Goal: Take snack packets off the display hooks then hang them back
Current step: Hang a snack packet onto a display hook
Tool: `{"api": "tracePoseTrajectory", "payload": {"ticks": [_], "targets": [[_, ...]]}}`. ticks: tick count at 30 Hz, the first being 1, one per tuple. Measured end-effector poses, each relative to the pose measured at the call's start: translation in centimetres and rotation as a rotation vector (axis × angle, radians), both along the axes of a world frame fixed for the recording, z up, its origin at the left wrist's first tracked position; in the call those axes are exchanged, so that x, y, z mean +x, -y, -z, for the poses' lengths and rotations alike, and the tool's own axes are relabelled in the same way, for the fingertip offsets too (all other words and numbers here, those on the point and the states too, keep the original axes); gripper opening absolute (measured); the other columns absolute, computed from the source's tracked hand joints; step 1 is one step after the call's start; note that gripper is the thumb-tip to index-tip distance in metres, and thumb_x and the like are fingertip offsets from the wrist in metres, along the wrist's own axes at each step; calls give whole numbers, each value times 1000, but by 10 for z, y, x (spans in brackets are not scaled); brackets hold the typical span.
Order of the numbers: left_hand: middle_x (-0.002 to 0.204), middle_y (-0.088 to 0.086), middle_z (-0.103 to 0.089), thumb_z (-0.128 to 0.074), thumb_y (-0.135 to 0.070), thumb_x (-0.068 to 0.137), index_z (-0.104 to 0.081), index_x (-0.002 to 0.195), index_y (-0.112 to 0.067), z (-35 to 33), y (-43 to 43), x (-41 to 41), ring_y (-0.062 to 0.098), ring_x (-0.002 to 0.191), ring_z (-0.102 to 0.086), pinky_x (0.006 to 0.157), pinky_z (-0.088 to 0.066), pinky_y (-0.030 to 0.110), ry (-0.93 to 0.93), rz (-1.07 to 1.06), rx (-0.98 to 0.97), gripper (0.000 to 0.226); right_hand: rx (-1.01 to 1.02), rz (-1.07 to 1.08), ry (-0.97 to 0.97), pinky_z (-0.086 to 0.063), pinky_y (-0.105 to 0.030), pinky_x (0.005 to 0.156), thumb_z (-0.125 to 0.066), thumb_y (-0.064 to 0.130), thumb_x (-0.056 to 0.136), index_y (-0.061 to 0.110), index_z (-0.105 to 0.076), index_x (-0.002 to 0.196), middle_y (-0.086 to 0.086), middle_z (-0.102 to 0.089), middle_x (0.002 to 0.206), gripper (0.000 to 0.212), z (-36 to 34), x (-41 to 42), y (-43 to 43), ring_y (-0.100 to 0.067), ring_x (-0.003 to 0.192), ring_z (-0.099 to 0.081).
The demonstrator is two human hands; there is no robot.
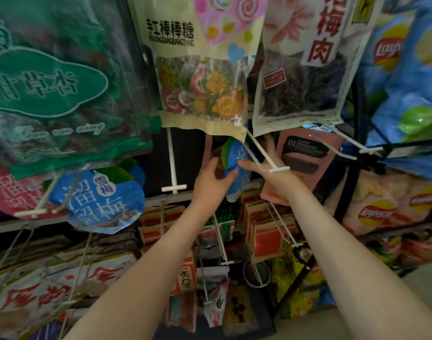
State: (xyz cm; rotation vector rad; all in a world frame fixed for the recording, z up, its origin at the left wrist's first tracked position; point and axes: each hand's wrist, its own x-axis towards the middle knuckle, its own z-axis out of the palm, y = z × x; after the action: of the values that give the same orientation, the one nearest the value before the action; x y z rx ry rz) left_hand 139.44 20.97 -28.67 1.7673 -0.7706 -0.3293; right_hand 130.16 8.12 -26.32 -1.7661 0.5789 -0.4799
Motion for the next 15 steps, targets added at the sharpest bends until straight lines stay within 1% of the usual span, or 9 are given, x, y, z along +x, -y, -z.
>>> {"api": "tracePoseTrajectory", "payload": {"ticks": [1, 3, 4, 5, 6, 8, 10, 12, 15], "targets": [[108, -2, -64, -64, -31, 86, -56, 108, -32, -1, 0, -3, 15, 96, -63, 81, -56, 37, -43, 20, -9, 23, 23, -16, 12, -50, -19, 81, -78, 42, 68, 29, -8, 149, 1, -25, 152, 108, 0, -3, -1, -2, 115, -54], [108, 3, -65, -61, -23, 89, -58, 107, -27, -5, -3, -9, 17, 94, -65, 80, -57, 38, -149, 78, -67, 19, 69, -36, 24, -46, -36, 99, -82, 44, 57, 37, -4, 147, 2, -23, 154, 119, -1, -10, -4, -13, 130, -42], [111, 6, -65, -59, -18, 90, -59, 109, -24, -9, -4, -12, 18, 95, -66, 80, -58, 36, -192, 111, -97, 19, 94, -44, 35, -42, -40, 104, -84, 40, 58, 39, -3, 146, 2, -24, 154, 119, -2, -14, -5, -17, 135, -36], [113, 7, -64, -57, -14, 92, -59, 110, -21, -13, -5, -16, 19, 97, -65, 81, -57, 34, -216, 134, -120, 20, 120, -50, 47, -43, -36, 103, -84, 33, 64, 39, -3, 146, 2, -23, 154, 115, -4, -17, -6, -16, 135, -35], [113, 6, -64, -56, -12, 92, -59, 109, -20, -16, -6, -19, 19, 98, -65, 82, -57, 34, -227, 151, -142, 19, 141, -50, 59, -47, -26, 96, -80, 24, 71, 37, -2, 146, 3, -23, 153, 110, -6, -20, -8, -13, 132, -36], [105, 5, -64, -54, -10, 93, -59, 98, -22, -23, -10, -26, 19, 96, -64, 85, -55, 38, -246, 175, -172, 14, 151, -51, 74, -48, -7, 76, -73, 10, 79, 32, -2, 147, 4, -21, 152, 101, -9, -28, -9, -5, 124, -36], [96, 6, -62, -52, -8, 94, -57, 88, -18, -27, -17, -32, 20, 92, -63, 84, -55, 36, -256, 182, -183, 12, 125, -57, 77, -43, -1, 68, -70, 9, 80, 30, -5, 148, 4, -21, 150, 97, -13, -37, -9, -1, 122, -31], [91, 6, -61, -50, -7, 94, -52, 88, -8, -32, -26, -35, 18, 86, -61, 74, -54, 27, -260, 177, -179, 7, 72, -76, 55, -42, -3, 73, -71, 16, 80, 31, -9, 148, 7, -24, 147, 92, -18, -43, -9, 0, 122, -31], [83, -1, -62, -49, -4, 94, -50, 80, -12, -44, -43, -43, 11, 78, -61, 66, -51, 20, -303, 193, -187, 16, 35, -77, -3, -41, -19, 90, -69, 28, 82, 35, -24, 144, 7, -29, 148, 77, -32, -50, -9, -6, 125, -36]]}}
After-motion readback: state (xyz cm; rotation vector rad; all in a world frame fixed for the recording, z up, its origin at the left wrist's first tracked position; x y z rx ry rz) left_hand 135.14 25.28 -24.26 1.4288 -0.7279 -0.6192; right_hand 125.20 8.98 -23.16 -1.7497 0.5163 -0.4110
